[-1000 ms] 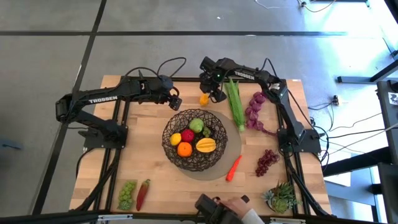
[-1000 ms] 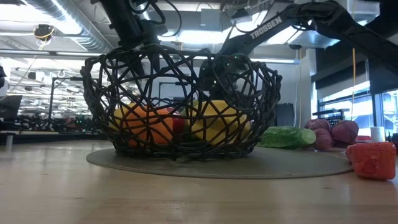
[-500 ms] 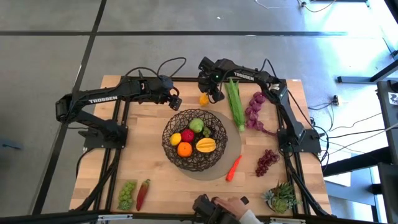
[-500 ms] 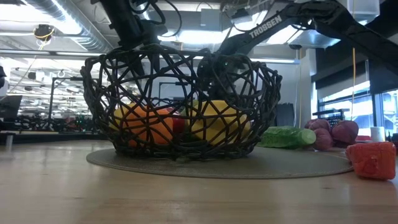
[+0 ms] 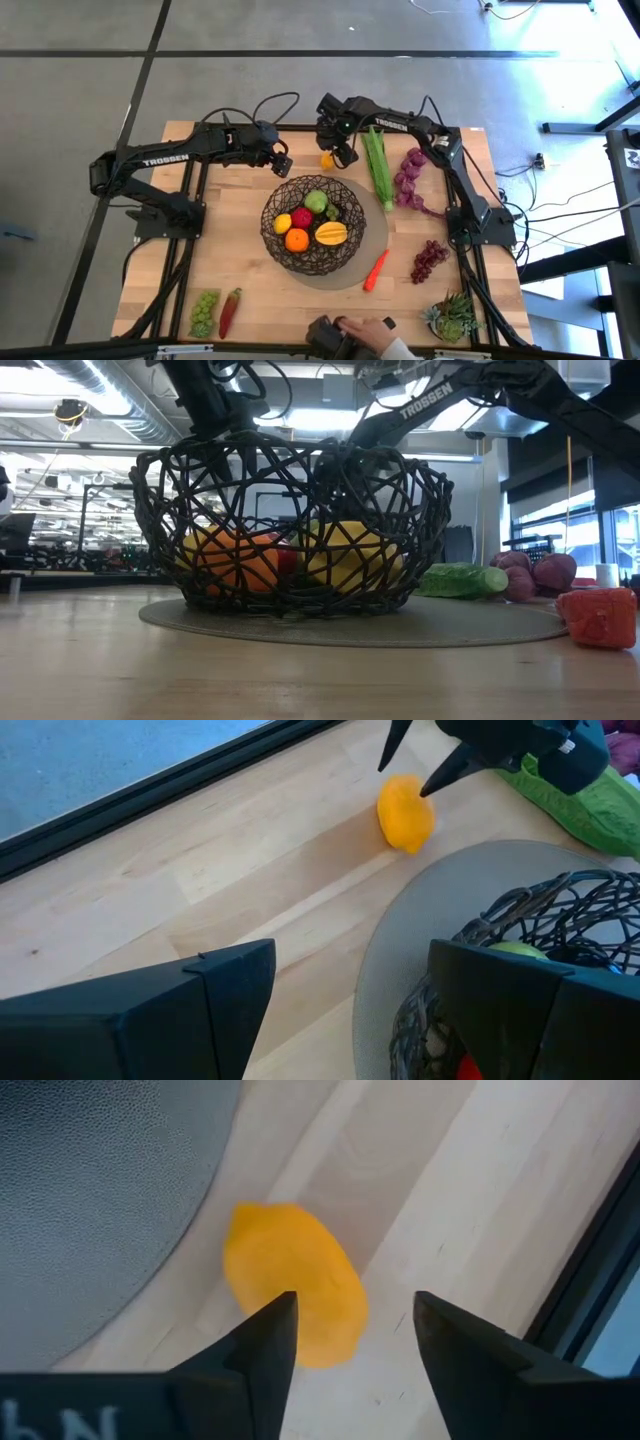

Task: Build produce basket
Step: Put the lemon into the wire basket

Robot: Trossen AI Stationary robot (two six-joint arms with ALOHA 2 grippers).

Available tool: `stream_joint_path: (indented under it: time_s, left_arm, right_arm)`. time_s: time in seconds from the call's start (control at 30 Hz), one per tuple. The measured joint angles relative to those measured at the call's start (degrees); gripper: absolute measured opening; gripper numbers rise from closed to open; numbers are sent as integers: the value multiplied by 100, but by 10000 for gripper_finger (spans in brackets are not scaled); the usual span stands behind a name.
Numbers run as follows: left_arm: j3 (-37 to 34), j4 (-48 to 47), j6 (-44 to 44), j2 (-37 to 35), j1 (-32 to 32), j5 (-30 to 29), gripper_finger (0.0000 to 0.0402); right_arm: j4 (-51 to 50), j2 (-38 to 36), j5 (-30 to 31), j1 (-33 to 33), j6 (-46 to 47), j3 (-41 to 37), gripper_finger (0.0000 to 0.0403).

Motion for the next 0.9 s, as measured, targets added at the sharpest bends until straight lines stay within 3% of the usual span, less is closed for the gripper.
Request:
stream_joint_path:
  time_s: [0.9]
  left_arm:
    - [0,-22,-7,0,-4,-3,253]
  right_arm:
    - [519,-7,-8,254,215,4,202]
